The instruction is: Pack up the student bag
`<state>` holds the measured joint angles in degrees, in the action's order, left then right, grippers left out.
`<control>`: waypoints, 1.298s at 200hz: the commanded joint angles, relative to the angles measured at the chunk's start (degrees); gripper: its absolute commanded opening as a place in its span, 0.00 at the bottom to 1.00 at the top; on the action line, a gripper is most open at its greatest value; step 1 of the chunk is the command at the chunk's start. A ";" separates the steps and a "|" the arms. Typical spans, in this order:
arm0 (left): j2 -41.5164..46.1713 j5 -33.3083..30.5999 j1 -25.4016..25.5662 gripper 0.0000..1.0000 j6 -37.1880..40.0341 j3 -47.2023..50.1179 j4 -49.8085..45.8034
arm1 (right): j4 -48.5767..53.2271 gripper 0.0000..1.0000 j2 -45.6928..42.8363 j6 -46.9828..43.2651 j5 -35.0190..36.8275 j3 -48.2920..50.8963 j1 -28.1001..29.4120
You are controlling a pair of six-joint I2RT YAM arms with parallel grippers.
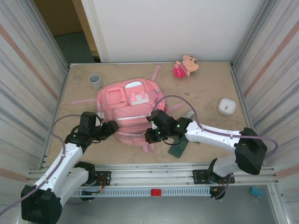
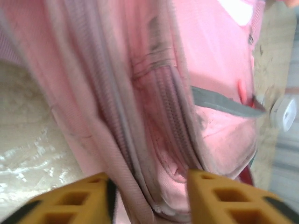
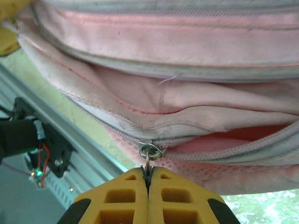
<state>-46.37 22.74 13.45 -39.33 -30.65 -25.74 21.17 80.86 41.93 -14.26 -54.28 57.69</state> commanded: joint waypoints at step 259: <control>-13.23 -4.02 30.75 0.00 74.74 -10.64 5.60 | 1.60 0.00 0.16 -3.36 -9.40 -2.84 -5.40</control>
<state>-63.37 14.57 44.01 37.74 -42.98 -25.74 22.76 81.30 39.81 -24.58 -56.27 52.40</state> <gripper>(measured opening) 0.053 0.061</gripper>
